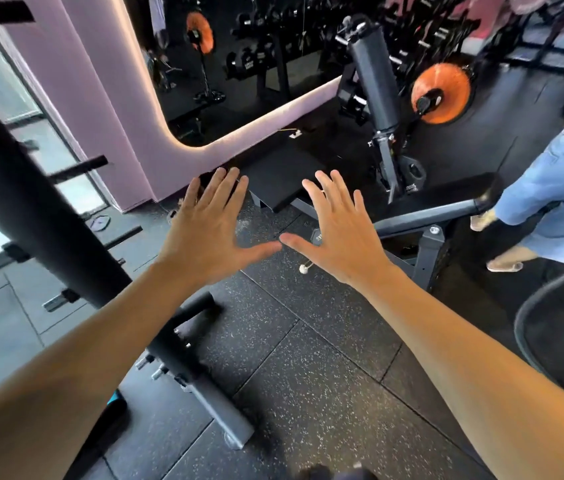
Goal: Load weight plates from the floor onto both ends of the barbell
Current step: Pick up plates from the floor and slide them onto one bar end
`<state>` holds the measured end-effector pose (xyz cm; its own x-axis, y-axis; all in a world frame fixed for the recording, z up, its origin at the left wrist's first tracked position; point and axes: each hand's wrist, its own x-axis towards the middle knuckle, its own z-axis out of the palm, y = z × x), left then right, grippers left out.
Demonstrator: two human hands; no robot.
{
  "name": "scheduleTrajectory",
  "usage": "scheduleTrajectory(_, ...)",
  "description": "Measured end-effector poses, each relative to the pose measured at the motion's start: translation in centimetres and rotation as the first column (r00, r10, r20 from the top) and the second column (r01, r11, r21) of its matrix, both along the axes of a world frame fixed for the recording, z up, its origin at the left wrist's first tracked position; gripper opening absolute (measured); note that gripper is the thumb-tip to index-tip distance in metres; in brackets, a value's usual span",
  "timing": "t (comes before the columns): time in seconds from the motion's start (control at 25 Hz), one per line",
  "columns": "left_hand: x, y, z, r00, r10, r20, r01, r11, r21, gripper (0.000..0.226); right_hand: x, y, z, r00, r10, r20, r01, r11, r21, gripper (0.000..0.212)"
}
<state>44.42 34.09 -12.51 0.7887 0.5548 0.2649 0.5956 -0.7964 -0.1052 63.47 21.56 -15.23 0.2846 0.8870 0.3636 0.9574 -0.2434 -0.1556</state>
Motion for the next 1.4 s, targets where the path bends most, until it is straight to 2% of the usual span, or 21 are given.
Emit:
scheduleTrajectory(0.24,8.8,5.2,-2.8,0.992,0.127,0.015,-0.125,0.989,-0.076,0.120,10.5,6.8,-3.2,0.997,0.081,0.006,-0.081,0.996,-0.035,0.100)
scheduleTrajectory(0.56,18.5,12.4,-3.5,0.962,0.271,0.038,-0.265,0.957,-0.119,0.119,22.3,18.4,-3.2,0.966,0.251,-0.056,-0.255,0.964,-0.079,0.103)
scheduleTrajectory(0.8,21.5,20.8,-4.8,0.938,0.346,0.022,-0.341,0.932,-0.122,0.116,25.6,29.7,-5.4,0.927,0.363,-0.092,-0.371,0.923,-0.097,0.104)
scheduleTrajectory(1.16,23.8,36.2,-5.2,0.915,0.404,0.014,-0.399,0.908,-0.129,0.118,27.9,45.6,-7.1,0.916,0.372,-0.149,-0.385,0.920,-0.075,0.104)
scheduleTrajectory(1.4,26.0,42.9,-5.1,0.905,0.423,0.050,-0.412,0.899,-0.146,0.115,29.7,53.5,-6.2,0.898,0.407,-0.165,-0.420,0.906,-0.050,0.104)
